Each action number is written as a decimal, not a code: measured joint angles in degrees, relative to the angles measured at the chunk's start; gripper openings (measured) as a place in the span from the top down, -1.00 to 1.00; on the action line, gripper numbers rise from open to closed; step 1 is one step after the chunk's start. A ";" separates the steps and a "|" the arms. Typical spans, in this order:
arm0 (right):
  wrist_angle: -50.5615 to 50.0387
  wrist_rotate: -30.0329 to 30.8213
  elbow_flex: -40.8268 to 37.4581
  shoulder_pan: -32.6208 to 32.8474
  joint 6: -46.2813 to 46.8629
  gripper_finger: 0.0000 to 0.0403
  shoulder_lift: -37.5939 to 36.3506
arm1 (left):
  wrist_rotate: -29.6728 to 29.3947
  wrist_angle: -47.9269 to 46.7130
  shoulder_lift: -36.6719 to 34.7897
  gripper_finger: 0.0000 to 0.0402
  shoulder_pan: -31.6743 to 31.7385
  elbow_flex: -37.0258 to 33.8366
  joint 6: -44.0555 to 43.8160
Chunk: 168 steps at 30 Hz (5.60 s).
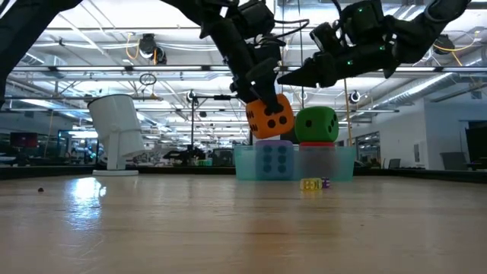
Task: Pick & Place Dice
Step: Put the large orange die into the bin
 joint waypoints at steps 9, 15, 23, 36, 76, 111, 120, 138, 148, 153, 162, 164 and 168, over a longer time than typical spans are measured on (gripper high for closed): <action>-0.33 -4.88 0.61 -2.93 -0.10 1.00 1.85 | 1.06 3.07 0.14 -0.99 0.00 0.00 1.82; 0.03 -4.88 1.80 -3.11 -0.12 1.00 5.67 | 1.42 3.32 1.50 -0.99 0.34 0.02 1.98; -0.16 -4.68 1.92 -3.44 1.96 1.00 7.57 | 0.75 3.94 1.27 -0.99 -0.49 -0.02 3.29; -3.73 -3.22 1.87 -3.74 2.39 1.00 7.60 | 0.72 4.56 1.16 -0.99 -0.83 0.35 3.47; -5.35 -3.03 1.76 -4.29 4.31 1.00 7.71 | -0.48 4.17 1.16 -0.99 -0.94 1.22 5.88; -3.72 -4.01 1.71 -2.61 6.10 1.00 0.69 | 0.10 3.80 -2.77 -0.99 -1.20 1.05 2.87; -9.34 -4.53 1.65 -2.58 8.20 1.00 -2.16 | 1.22 4.34 -1.07 -0.99 -1.13 0.73 2.31; -10.51 -4.80 1.60 -2.23 8.18 1.00 -7.13 | 3.83 4.80 -0.11 -0.99 1.18 0.57 -7.75; -17.42 -4.92 1.65 -2.40 7.73 1.00 -8.99 | 11.51 6.15 -0.09 -0.99 2.48 0.49 -9.35; -20.29 -5.24 1.72 -2.89 5.97 1.00 -8.23 | 11.10 6.80 0.05 -0.99 1.54 0.39 -5.93; -21.34 -5.12 1.81 -3.98 6.32 1.00 -7.27 | 11.07 8.18 0.17 -0.99 1.42 0.27 -5.75; -21.82 -4.96 1.83 -4.12 6.60 1.00 -6.83 | 11.07 8.08 0.20 -0.99 1.36 0.24 -5.74; -21.96 -4.98 1.79 -4.18 6.63 1.00 -5.21 | 11.07 7.93 0.20 -0.99 1.27 0.24 -5.55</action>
